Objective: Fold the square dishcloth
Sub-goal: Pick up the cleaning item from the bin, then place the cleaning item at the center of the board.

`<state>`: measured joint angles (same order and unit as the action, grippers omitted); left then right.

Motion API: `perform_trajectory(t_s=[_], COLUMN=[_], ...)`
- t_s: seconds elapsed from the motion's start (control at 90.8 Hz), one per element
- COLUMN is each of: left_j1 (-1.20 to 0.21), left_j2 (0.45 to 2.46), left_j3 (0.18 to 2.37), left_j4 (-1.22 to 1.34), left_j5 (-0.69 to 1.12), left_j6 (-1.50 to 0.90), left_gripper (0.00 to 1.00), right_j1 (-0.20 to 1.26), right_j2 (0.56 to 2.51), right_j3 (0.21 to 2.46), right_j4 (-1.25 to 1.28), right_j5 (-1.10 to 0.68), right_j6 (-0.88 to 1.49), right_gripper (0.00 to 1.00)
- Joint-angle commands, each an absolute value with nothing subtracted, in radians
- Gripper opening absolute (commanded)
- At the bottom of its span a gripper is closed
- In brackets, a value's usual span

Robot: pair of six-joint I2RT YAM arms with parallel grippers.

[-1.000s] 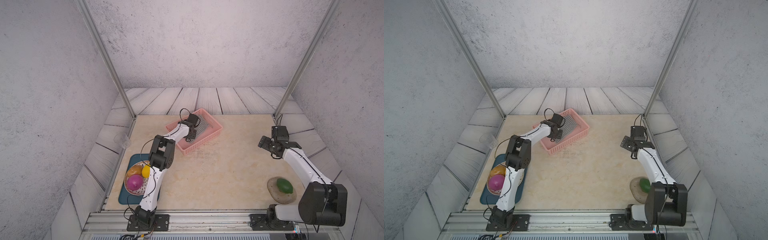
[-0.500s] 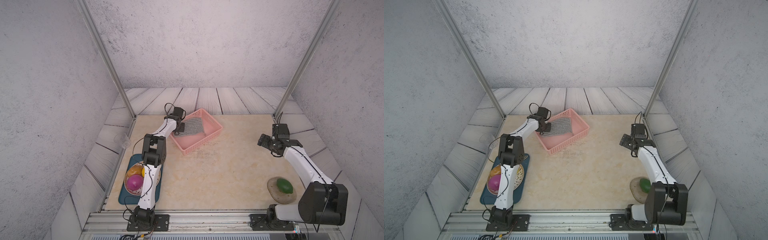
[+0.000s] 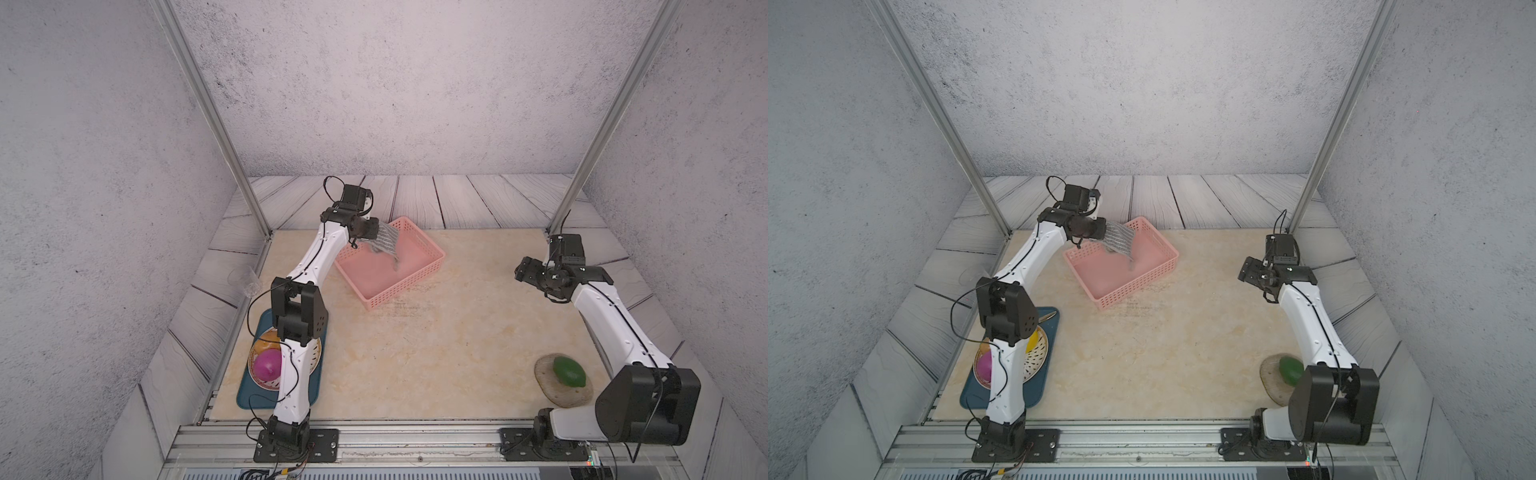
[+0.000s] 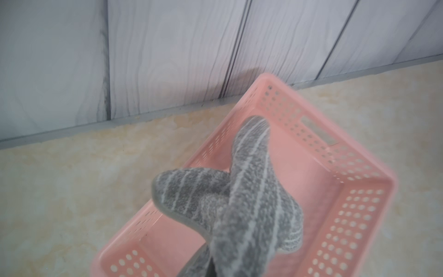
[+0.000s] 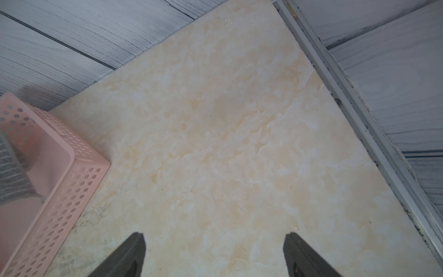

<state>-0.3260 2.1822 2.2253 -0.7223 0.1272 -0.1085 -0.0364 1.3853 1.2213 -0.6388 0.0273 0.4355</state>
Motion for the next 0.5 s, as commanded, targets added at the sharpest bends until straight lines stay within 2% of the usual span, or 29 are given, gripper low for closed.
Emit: perform_trajectory(t_s=[0.0, 0.484], left_j1=[-0.374, -0.599], left_j2=[2.105, 2.064], left_j3=[2.256, 2.277], left_j4=[-0.745, -0.733], left_j5=[0.202, 0.291], left_j6=[-0.1, -0.141], left_gripper=[0.0, 0.0], right_j1=[-0.038, -0.038], right_j2=[1.349, 1.272], right_j3=[1.267, 1.301], right_j4=[-0.71, -0.83], right_j5=[0.005, 0.151], right_j6=[0.43, 0.47], right_gripper=[0.88, 0.88])
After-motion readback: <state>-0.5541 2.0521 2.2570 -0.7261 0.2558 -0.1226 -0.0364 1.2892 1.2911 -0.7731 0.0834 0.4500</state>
